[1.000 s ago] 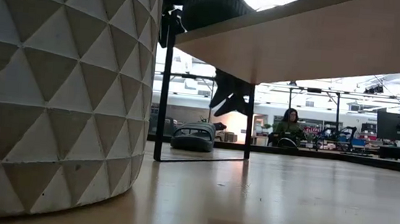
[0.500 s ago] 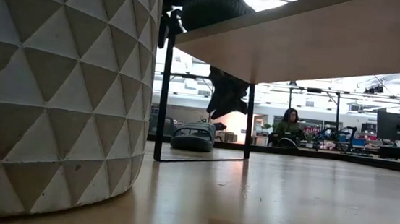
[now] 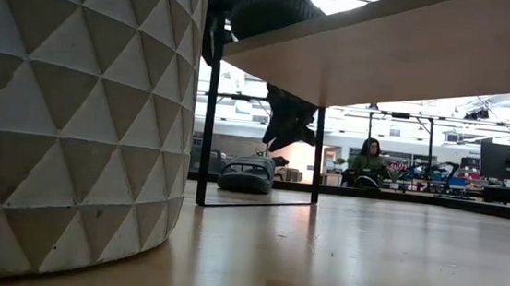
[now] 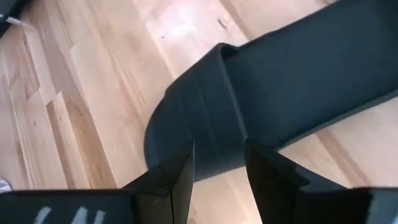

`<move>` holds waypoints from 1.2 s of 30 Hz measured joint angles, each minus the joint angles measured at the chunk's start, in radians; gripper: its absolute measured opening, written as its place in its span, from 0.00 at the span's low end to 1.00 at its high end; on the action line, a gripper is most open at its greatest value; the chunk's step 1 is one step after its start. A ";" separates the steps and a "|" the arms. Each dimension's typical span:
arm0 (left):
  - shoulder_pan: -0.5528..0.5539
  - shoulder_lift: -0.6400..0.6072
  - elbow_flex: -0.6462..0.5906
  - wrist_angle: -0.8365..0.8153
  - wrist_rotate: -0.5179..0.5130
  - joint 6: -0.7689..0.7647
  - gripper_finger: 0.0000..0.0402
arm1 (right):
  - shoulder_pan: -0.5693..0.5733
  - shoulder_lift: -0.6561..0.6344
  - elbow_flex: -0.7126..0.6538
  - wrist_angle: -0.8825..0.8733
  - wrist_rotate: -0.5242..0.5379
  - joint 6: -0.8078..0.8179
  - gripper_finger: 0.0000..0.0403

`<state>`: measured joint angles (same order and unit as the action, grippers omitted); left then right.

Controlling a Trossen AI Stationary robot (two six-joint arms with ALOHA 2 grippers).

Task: Pick and place slides into the shelf
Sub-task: Put the black slides on the shelf

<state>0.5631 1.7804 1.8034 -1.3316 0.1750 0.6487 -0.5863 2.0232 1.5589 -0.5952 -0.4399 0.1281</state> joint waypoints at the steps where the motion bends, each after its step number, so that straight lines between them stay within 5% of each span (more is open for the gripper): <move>1: 0.014 0.005 0.000 0.000 -0.001 0.005 0.29 | 0.006 0.000 0.000 0.001 0.004 0.004 0.33; 11: 0.210 0.060 -0.002 0.081 0.120 0.019 0.29 | 0.031 0.000 0.000 0.008 0.035 0.098 0.33; 24: 0.279 0.140 -0.001 0.103 0.185 0.007 0.29 | 0.033 -0.084 -0.001 -0.023 0.206 0.187 0.32; 36: 0.338 0.213 -0.001 0.110 0.218 -0.025 0.29 | 0.103 -0.227 -0.001 -0.075 0.255 0.236 0.04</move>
<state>0.9012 1.9931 1.8027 -1.2214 0.3932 0.6239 -0.4831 1.7957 1.5581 -0.6701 -0.1852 0.3638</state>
